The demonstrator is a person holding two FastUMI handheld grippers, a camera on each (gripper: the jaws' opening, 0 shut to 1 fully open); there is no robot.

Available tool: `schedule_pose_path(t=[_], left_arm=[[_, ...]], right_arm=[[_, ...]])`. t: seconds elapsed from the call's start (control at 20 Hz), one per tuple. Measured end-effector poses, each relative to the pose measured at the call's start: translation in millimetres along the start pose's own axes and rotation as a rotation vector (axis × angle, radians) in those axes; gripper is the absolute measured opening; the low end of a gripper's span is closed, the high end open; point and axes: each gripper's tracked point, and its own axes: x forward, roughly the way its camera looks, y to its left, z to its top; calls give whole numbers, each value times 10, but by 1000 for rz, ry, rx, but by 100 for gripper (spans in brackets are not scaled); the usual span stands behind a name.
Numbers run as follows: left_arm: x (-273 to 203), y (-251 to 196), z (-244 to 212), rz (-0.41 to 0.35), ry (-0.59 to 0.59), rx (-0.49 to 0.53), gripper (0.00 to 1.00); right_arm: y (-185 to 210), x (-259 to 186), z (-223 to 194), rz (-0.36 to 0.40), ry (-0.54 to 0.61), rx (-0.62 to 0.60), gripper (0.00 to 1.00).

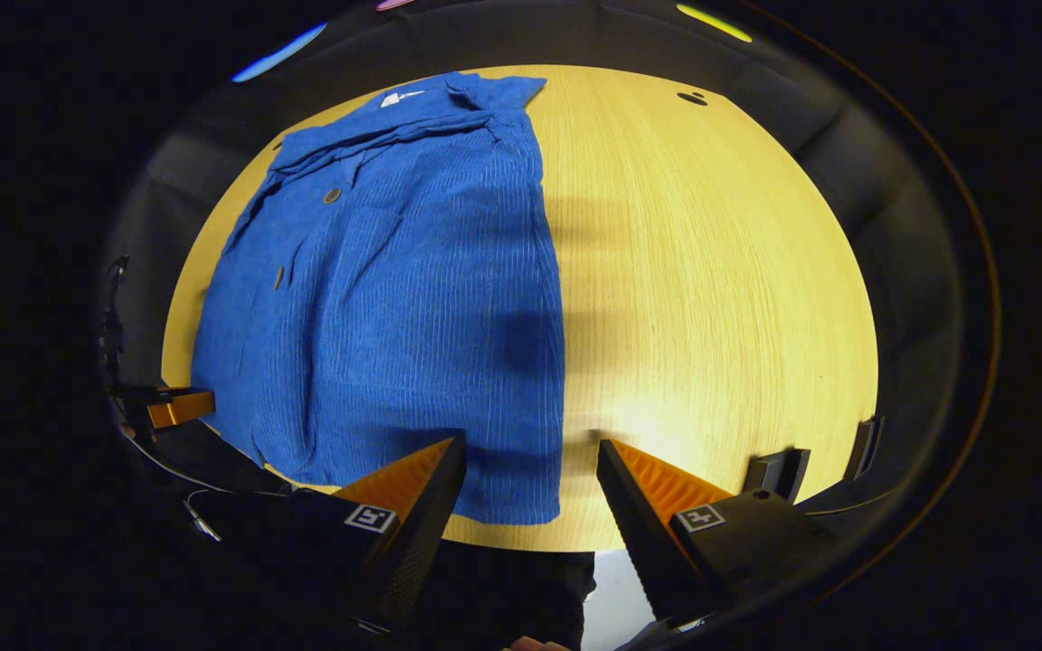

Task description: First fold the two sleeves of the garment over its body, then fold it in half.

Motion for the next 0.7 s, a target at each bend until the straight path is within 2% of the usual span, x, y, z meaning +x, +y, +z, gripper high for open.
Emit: schedule_pose_path(t=[0.15, 0.4, 0.5, 0.55, 0.6, 0.7], left_arm=[[-3, 1, 4, 3, 17, 4, 85], [14, -37, -7, 7, 25, -8, 86], [30, -70, 4, 0, 28, -1, 84], [16, -90, 8, -3, 29, 9, 74], [11, -120, 29, -12, 21, 21, 65], [31, -185, 61, -17, 15, 34, 27]], right_arm=[[-19, 94, -41, -32, 30, -9, 95], [3, 110, -53, -40, 63, 12, 95], [70, 105, -49, -35, 61, 11, 90], [118, 116, -46, -29, 61, 4, 81], [179, 135, -40, -16, 61, 0, 65], [293, 118, -20, 7, 32, 33, 26]])
